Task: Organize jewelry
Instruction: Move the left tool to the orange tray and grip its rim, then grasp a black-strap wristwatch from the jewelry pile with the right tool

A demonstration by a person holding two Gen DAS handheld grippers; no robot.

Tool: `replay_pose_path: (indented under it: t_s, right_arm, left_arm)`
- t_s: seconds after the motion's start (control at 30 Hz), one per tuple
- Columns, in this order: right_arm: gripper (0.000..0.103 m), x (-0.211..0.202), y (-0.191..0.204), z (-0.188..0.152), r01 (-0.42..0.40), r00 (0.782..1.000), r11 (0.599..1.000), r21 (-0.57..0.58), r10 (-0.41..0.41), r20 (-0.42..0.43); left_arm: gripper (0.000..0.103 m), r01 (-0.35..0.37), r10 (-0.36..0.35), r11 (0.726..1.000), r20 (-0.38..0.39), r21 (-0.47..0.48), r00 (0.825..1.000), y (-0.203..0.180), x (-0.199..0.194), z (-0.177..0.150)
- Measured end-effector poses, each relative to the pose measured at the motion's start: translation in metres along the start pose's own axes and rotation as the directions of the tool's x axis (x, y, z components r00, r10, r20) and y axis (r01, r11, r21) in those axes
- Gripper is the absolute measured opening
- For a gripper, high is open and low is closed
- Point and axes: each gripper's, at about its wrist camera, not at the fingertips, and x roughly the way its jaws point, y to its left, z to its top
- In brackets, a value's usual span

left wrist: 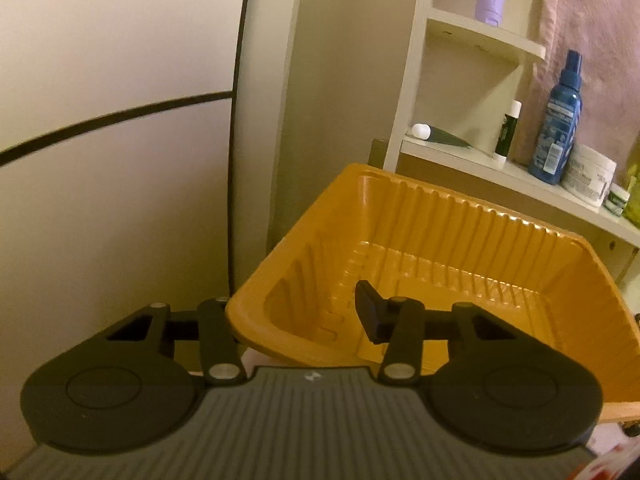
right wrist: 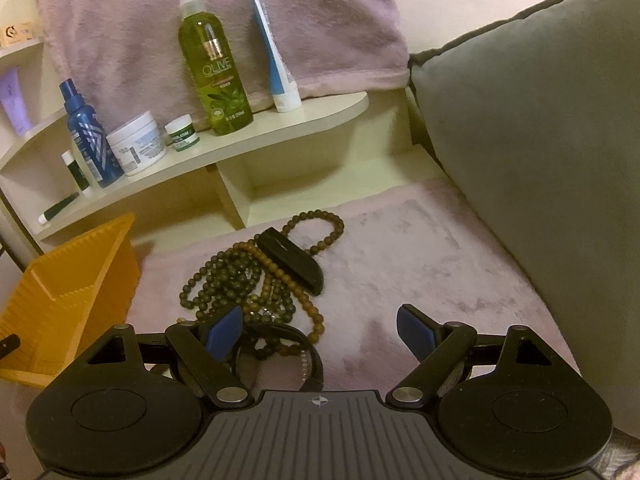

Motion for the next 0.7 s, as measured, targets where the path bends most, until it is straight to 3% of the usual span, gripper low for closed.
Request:
replay_pose_path:
  t_s: [0.2, 0.43, 0.47, 0.5, 0.57, 0.7]
  right_arm:
    - [0.085, -0.003, -0.001, 0.001, -0.007, 1.000, 1.000, -0.013, 0.007, 0.008]
    - [0.085, -0.009, 0.002, -0.002, -0.030, 1.000, 0.995, -0.098, 0.029, -0.008]
    - [0.082, -0.009, 0.002, -0.002, -0.029, 0.999, 0.994, -0.101, 0.028, -0.016]
    - [0.068, -0.007, 0.000, -0.003, -0.033, 0.999, 0.994, -0.101, 0.030, -0.032]
    - [0.054, -0.001, -0.003, -0.005, -0.034, 0.997, 0.996, -0.077, 0.028, -0.075]
    - [0.044, -0.001, -0.006, -0.008, -0.055, 0.994, 0.997, -0.049, 0.050, -0.101]
  left_arm:
    - [0.021, -0.017, 0.018, 1.000, 0.018, -0.016, 1.000, 0.006, -0.004, 0.004]
    - [0.015, 0.003, -0.005, 0.999, 0.047, 0.036, 0.999, 0.001, -0.023, 0.016]
    - [0.014, 0.010, -0.013, 0.999, 0.050, 0.044, 0.999, 0.001, -0.025, 0.019]
    - [0.014, 0.014, -0.017, 0.999, 0.052, 0.052, 0.998, 0.000, -0.027, 0.021]
    - [0.013, 0.023, -0.027, 0.997, 0.056, 0.069, 0.998, -0.002, -0.031, 0.024]
    - [0.011, 0.030, -0.035, 0.996, 0.057, 0.081, 0.998, -0.004, -0.037, 0.027]
